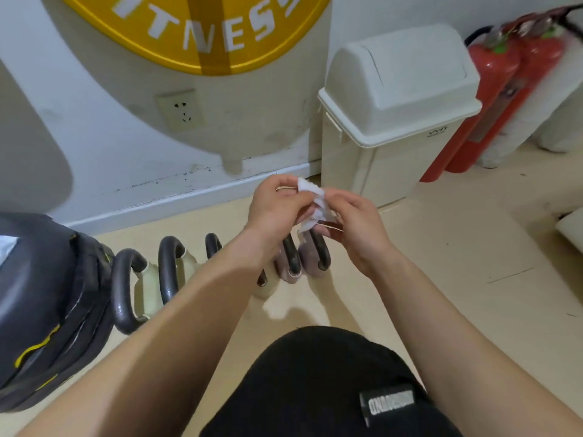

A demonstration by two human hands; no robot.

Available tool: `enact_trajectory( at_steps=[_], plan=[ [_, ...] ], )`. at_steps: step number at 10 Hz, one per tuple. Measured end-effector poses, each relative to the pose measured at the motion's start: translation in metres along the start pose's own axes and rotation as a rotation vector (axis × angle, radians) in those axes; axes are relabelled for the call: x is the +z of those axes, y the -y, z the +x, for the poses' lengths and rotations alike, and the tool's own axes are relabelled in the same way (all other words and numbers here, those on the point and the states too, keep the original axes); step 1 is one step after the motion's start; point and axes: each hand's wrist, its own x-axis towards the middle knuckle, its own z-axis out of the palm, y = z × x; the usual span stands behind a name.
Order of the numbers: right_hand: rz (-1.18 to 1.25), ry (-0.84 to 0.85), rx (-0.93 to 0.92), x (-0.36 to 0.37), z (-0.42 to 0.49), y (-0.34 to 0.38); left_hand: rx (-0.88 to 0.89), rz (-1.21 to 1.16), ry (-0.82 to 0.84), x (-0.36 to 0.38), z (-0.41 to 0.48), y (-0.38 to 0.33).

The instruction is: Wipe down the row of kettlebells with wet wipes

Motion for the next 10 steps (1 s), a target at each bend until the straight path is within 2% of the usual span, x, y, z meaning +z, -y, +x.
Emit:
enact_trajectory(
  at_steps=[1, 2, 3, 4, 5, 6, 7, 8, 9, 10],
  plan=[
    [0.031, -0.059, -0.087, -0.008, 0.018, 0.019, -0.032, -0.094, 0.226, 0.017, 0.013, -0.032],
    [0.064, -0.217, -0.126, -0.037, 0.046, 0.038, 0.043, 0.208, 0.262, 0.036, 0.036, -0.058],
    [0.098, -0.369, -0.161, -0.073, 0.079, 0.063, 0.316, 0.683, 0.189, 0.067, 0.067, -0.079],
    [0.090, -0.543, -0.211, -0.106, 0.110, 0.092, 0.654, 1.142, 0.226, 0.107, 0.102, -0.092],
    [0.055, -0.654, -0.239, -0.138, 0.138, 0.118, 0.874, 1.423, 0.241, 0.145, 0.141, -0.099],
    [-0.011, -0.620, -0.243, -0.158, 0.160, 0.143, 0.910, 1.618, 0.204, 0.167, 0.171, -0.099],
    [-0.091, -0.619, -0.258, -0.162, 0.184, 0.163, 0.865, 1.630, 0.174, 0.169, 0.185, -0.096],
    [-0.482, -0.561, -0.215, -0.155, 0.204, 0.175, 0.871, 1.517, 0.179, 0.160, 0.179, -0.097],
    [-0.829, -0.440, -0.110, -0.138, 0.201, 0.168, 0.960, 1.372, 0.114, 0.141, 0.163, -0.095],
    [-0.911, -0.463, -0.121, -0.125, 0.187, 0.159, 0.906, 1.376, 0.072, 0.117, 0.146, -0.095]
  ],
)
